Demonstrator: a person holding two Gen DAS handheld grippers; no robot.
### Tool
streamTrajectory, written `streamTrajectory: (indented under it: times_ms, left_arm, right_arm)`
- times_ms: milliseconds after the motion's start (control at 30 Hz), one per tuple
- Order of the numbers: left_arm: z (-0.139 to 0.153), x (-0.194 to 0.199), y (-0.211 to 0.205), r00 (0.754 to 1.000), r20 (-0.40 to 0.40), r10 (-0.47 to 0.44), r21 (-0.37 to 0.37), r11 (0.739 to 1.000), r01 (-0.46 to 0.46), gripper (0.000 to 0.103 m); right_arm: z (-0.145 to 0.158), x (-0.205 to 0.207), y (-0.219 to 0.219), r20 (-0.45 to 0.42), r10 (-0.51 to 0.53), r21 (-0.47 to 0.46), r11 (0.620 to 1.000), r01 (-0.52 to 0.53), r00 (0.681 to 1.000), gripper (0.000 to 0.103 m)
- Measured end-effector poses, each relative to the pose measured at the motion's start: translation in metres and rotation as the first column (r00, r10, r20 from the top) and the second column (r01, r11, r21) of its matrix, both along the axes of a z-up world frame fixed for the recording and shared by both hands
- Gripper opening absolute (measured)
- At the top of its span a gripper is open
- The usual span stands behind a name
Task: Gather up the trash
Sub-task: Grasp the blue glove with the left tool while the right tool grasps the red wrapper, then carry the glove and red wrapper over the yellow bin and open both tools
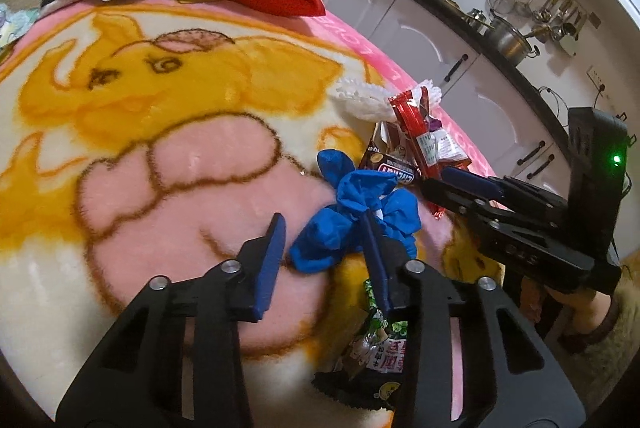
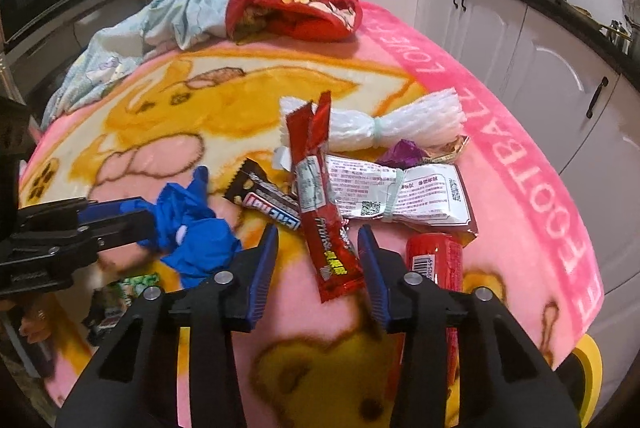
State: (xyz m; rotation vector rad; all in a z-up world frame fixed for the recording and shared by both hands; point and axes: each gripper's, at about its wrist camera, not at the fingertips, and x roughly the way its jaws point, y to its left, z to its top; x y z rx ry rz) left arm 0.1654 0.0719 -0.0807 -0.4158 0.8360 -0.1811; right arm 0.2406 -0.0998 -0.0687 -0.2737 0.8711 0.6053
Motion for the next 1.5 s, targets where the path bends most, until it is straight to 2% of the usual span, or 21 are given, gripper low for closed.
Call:
streamTrajectory:
  times_ms: [33,100,133,200,267,400,1067,1500]
  left_arm:
    - [0.0,0.001,0.0,1.0,0.0,-0.002,0.0,1.0,0.002,0.027]
    - [-0.001,0.002,-0.001,1.0,-0.004,-0.005,0.0,1.0,0.005,0.022]
    - [-0.002,0.003,-0.002,1.0,-0.007,-0.007,-0.001,1.0,0.007,0.02]
    - [-0.004,0.004,-0.002,1.0,-0.012,-0.016,-0.006,1.0,0.016,0.009]
    - [-0.005,0.004,-0.002,1.0,-0.013,-0.02,-0.012,1.0,0.02,0.004]
    - [-0.002,0.002,-0.002,1.0,0.006,-0.021,-0.01,1.0,0.021,0.001]
    - [0.059,-0.019,-0.026,0.988,0.151,-0.036,0.074,0.997,0.025,0.0]
    - [0.085,-0.023,-0.059,0.975,0.208,-0.083,0.113,0.992,0.061,0.0]
  right_arm:
    - [-0.003,0.002,0.0,-0.005,-0.002,-0.004,1.0,0.002,1.0,0.032]
    - [-0.006,0.003,0.0,-0.015,-0.007,-0.013,1.0,0.007,1.0,0.021]
    - [-0.009,0.004,0.0,-0.028,-0.005,-0.011,1.0,0.004,1.0,0.02]
    - [-0.01,0.003,-0.001,-0.031,-0.006,-0.001,1.0,0.006,0.999,0.014]
    - [-0.01,0.001,-0.003,-0.033,-0.007,0.006,1.0,0.008,0.999,0.013]
    - [-0.008,-0.003,-0.008,-0.029,-0.022,0.028,0.999,0.023,0.999,0.011]
    - [0.032,-0.044,-0.034,0.014,-0.002,0.109,0.994,0.001,1.0,0.011]
    - [0.065,-0.065,-0.077,0.073,-0.052,0.167,0.985,0.039,0.996,0.011]
